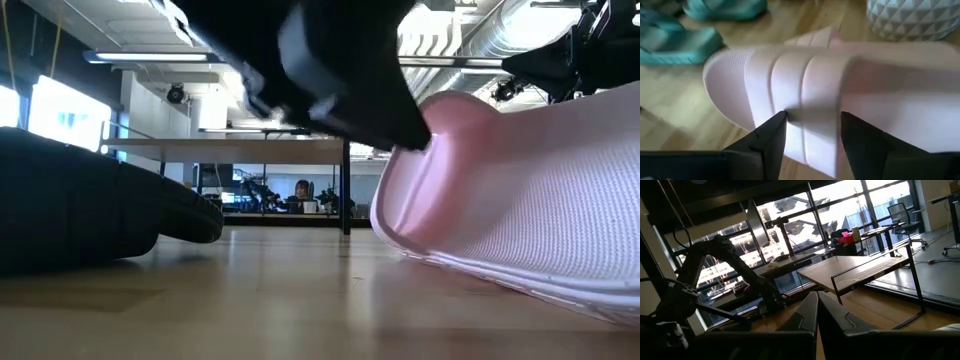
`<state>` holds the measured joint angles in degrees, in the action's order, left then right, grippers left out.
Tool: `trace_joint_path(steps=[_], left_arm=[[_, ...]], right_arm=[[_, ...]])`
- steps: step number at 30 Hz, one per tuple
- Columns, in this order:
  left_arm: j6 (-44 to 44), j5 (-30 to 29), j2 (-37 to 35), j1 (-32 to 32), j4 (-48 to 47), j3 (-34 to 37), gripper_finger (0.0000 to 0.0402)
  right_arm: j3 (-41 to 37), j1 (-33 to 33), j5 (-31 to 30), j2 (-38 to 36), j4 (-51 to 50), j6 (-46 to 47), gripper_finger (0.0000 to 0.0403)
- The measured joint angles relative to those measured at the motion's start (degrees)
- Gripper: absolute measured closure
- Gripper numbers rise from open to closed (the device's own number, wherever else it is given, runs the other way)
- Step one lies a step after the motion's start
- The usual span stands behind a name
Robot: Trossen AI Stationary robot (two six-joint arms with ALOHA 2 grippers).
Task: Pick and place slides into the shelf
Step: Put the left pink slipper under the shelf
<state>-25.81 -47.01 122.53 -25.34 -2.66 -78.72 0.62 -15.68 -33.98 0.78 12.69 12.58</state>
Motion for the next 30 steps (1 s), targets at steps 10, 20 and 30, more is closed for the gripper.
trace_joint_path(steps=[10,20,30], left_arm=[[-0.1,-5.3,0.9,0.5,-0.5,0.0,0.0236],[-0.1,-6.2,2.2,1.7,-0.4,0.0,0.0262],[0.0,-7.5,2.2,1.2,-0.4,0.0,0.0386]], right_arm=[[0.0,0.0,0.0,0.0,0.0,0.4,0.0402],[0.0,0.0,0.0,0.0,0.0,0.4,0.0402],[0.0,0.0,0.2,0.0,0.0,0.7,0.0402]])
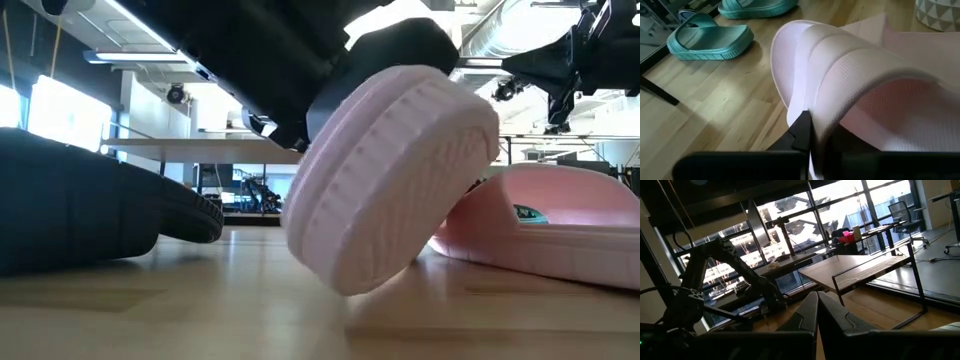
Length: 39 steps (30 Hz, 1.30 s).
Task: Pick and place slides into the shelf
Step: Put the left pink slipper under the shelf
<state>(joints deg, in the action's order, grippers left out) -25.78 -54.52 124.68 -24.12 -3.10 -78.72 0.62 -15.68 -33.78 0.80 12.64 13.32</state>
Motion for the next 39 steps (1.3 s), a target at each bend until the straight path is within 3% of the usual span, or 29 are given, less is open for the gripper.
trace_joint_path(steps=[4,8,14,21,26,31,39], left_arm=[[2.1,-1.9,-0.1,-0.4,-1.6,-1.3,0.0392],[5.8,-3.3,-0.7,-0.8,-9.6,-8.4,0.0392],[6.0,-6.8,-0.8,-1.5,-43.7,-26.8,0.0396],[-10.3,-7.9,-0.9,-0.9,-85.8,-40.3,0.0399],[-8.1,0.0,-1.7,1.6,-87.0,-39.6,0.04],[0.4,2.5,-1.1,4.7,-86.9,-38.1,0.04],[-1.6,5.3,-4.5,10.2,-86.6,-24.6,0.0401]], right_arm=[[0.0,0.0,0.1,0.0,-0.2,0.2,0.0402],[0.0,0.0,0.2,0.0,-0.2,0.3,0.0402],[0.0,0.0,0.2,0.0,-0.2,1.2,0.0402],[0.0,0.0,0.2,0.0,-0.2,2.1,0.0402],[0.0,0.0,0.2,0.0,-0.2,3.2,0.0402],[0.0,0.0,1.2,0.2,-0.5,3.2,0.0402],[0.0,-0.1,2.3,0.4,-0.4,3.2,0.0402]])
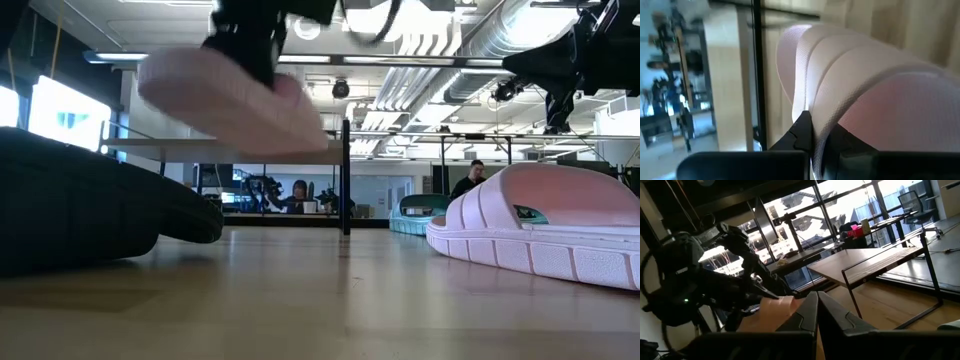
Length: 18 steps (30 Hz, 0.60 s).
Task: Pick and place slides into the shelf
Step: Put the left pink slipper under the shelf
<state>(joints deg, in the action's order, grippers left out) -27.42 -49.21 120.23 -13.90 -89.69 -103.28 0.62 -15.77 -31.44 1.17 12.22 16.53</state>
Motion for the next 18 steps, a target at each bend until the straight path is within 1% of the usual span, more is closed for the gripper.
trace_joint_path(steps=[5,8,13,18], left_arm=[[-8.2,-0.4,-3.7,2.8,-0.5,11.8,0.0401],[-12.3,-2.5,-6.6,4.3,-0.1,18.3,0.0401],[-13.3,-3.2,-8.6,7.2,1.0,25.1,0.0401],[-10.7,-3.4,-8.7,9.8,8.5,28.0,0.0401]], right_arm=[[0.0,0.0,0.1,0.0,-0.4,0.0,0.0402],[0.0,0.0,0.2,0.0,-0.4,0.0,0.0402],[0.0,0.0,0.2,0.0,-0.7,0.0,0.0402],[0.0,0.0,0.2,0.0,-1.1,0.0,0.0402]])
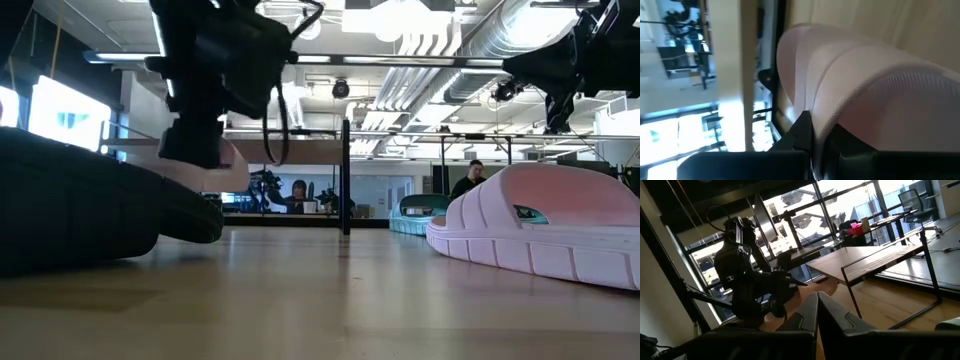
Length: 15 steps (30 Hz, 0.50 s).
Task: Pick and place slides into the shelf
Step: Put the left pink slipper under the shelf
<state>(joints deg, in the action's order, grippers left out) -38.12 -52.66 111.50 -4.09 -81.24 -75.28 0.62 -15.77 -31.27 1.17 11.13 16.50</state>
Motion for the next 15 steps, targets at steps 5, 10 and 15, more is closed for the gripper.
trace_joint_path(steps=[5,10,15], left_arm=[[6.7,-0.3,0.0,2.4,10.5,0.7,0.0401],[12.3,-1.3,0.0,4.6,17.2,0.7,0.0401],[15.4,-1.1,0.0,7.2,20.3,0.9,0.0401]], right_arm=[[0.0,0.0,0.0,0.0,-0.1,0.0,0.0402],[0.0,0.0,0.0,0.0,-0.2,0.0,0.0402],[0.0,0.0,0.0,0.0,-0.2,0.0,0.0402]])
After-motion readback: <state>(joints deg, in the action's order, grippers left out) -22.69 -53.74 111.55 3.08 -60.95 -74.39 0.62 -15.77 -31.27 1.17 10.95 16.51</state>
